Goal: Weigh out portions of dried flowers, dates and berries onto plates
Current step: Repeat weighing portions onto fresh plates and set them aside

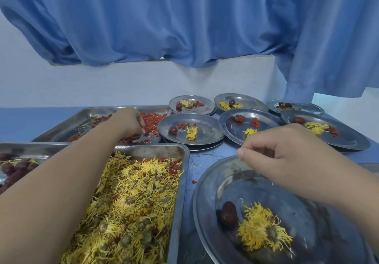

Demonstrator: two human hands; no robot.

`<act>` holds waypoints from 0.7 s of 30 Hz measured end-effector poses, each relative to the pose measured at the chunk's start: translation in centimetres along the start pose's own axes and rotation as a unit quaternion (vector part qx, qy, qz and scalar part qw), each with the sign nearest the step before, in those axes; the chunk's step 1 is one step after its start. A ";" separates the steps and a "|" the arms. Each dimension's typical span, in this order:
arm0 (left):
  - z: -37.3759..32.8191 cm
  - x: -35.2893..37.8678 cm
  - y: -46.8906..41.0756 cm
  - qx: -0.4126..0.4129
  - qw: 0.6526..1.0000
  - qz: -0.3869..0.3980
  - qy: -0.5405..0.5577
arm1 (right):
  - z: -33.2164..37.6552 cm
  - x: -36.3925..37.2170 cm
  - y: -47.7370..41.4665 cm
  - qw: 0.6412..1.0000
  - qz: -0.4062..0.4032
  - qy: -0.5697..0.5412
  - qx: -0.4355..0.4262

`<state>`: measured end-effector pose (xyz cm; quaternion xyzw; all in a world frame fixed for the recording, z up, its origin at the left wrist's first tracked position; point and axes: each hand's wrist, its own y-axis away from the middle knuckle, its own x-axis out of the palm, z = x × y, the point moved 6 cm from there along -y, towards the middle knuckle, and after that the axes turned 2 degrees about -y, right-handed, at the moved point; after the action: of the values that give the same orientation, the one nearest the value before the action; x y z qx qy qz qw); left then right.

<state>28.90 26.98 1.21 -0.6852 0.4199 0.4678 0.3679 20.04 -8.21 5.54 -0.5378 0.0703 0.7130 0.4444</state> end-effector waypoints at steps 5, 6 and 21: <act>0.1 0.1 0.4 0.004 1.000 -0.006 0.006 | -0.1 -0.1 0.1 1.000 0.000 0.002 0.004; 0.2 0.0 0.5 0.003 1.000 -0.011 0.014 | -0.1 -0.1 0.1 1.000 0.000 0.002 0.005; 1.1 -0.6 1.9 0.034 0.980 -0.019 0.196 | -2.1 -0.4 0.0 0.999 -0.011 0.020 0.029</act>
<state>26.64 27.34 1.21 -0.7583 0.4864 0.3030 0.3106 21.57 -9.63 5.00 -0.5394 0.0938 0.6948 0.4664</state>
